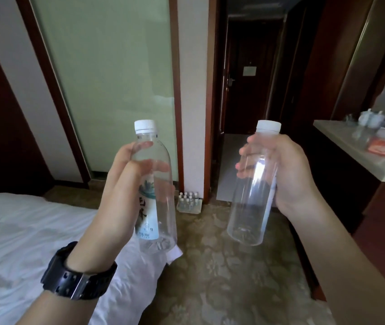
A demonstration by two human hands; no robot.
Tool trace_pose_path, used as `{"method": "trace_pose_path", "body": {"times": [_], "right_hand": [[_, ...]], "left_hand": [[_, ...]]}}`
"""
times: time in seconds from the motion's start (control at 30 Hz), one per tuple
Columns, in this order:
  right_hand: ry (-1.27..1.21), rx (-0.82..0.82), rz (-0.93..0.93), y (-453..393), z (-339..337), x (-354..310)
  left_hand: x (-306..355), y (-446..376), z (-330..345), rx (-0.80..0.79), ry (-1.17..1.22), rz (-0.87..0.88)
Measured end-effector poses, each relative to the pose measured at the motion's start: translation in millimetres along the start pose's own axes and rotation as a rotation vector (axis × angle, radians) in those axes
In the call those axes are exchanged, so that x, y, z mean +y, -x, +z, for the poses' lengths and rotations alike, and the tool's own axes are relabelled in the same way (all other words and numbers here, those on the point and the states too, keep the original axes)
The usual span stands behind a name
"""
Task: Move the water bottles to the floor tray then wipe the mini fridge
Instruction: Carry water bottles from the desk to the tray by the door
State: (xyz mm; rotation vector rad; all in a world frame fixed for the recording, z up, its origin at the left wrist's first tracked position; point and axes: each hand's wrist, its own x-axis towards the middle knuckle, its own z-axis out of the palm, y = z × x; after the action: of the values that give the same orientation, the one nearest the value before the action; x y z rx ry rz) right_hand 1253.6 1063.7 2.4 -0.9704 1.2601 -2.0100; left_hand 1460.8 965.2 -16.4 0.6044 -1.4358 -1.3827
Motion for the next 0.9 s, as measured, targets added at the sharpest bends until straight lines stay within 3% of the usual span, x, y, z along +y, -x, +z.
{"method": "trace_pose_path", "body": {"times": [0.23, 0.47, 0.9], "right_hand": [[0.056, -0.019, -0.028, -152, -4, 36], [0.128, 0.008, -0.008, -296, -2, 116], [0.291, 0.07, 0.061, -589, 13, 235]], "left_hand": [[-44, -127, 24, 0.028, -0.052, 0.012], [-121, -269, 27, 0.043, -0.102, 0.041], [-247, -592, 59, -0.082, -0.134, 0.014]]}}
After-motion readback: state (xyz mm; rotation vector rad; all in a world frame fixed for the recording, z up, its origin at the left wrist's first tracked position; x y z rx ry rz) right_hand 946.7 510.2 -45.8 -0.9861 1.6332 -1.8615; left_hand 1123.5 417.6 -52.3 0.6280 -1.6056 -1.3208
